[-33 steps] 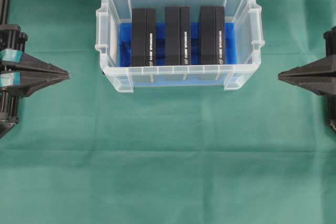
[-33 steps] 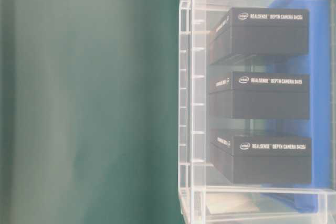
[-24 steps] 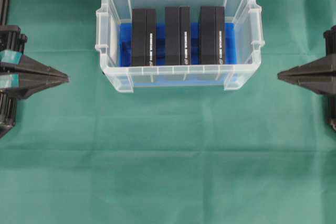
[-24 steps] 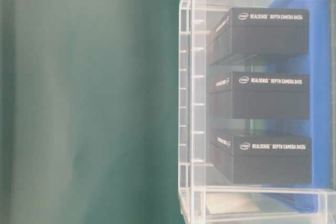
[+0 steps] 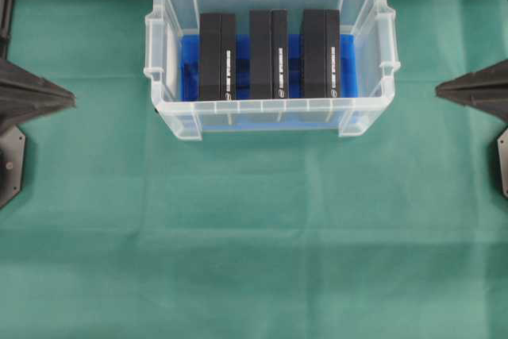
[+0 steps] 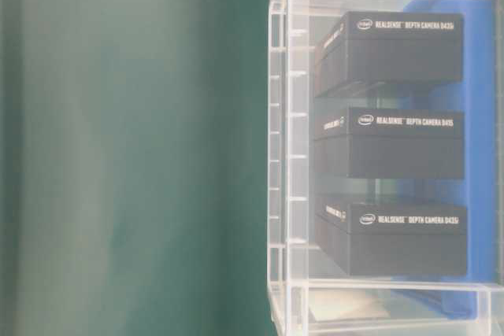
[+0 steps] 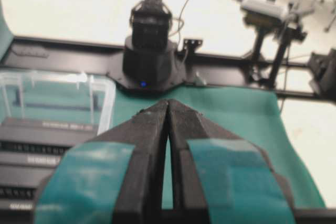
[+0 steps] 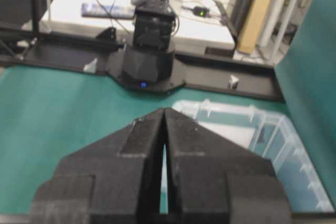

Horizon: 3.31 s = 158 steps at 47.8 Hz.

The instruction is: Take out the box from the case.

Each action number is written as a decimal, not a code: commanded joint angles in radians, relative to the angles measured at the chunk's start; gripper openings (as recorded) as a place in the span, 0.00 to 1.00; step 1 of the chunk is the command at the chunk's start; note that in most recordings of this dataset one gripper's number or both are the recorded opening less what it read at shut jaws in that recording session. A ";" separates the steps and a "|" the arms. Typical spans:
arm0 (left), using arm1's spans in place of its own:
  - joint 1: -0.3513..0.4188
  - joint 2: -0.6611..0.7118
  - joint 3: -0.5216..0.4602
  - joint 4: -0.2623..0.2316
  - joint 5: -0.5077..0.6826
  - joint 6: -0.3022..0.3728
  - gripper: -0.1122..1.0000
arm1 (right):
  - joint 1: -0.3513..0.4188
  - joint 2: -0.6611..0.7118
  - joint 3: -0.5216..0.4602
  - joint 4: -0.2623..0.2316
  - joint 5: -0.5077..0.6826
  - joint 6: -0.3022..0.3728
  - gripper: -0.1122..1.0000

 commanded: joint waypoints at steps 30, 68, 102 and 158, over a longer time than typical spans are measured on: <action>-0.003 0.086 -0.184 0.003 0.535 -0.097 0.11 | 0.011 0.077 -0.160 0.002 0.518 0.087 0.10; -0.018 0.199 -0.287 0.003 1.155 -0.356 0.11 | 0.014 0.295 -0.307 -0.006 1.233 0.462 0.10; 0.064 0.262 -0.304 0.015 1.249 -1.167 0.11 | 0.008 0.402 -0.359 -0.146 1.390 1.428 0.10; 0.485 0.382 -0.385 0.055 1.253 -0.818 0.11 | -0.373 0.437 -0.390 -0.222 1.262 1.238 0.10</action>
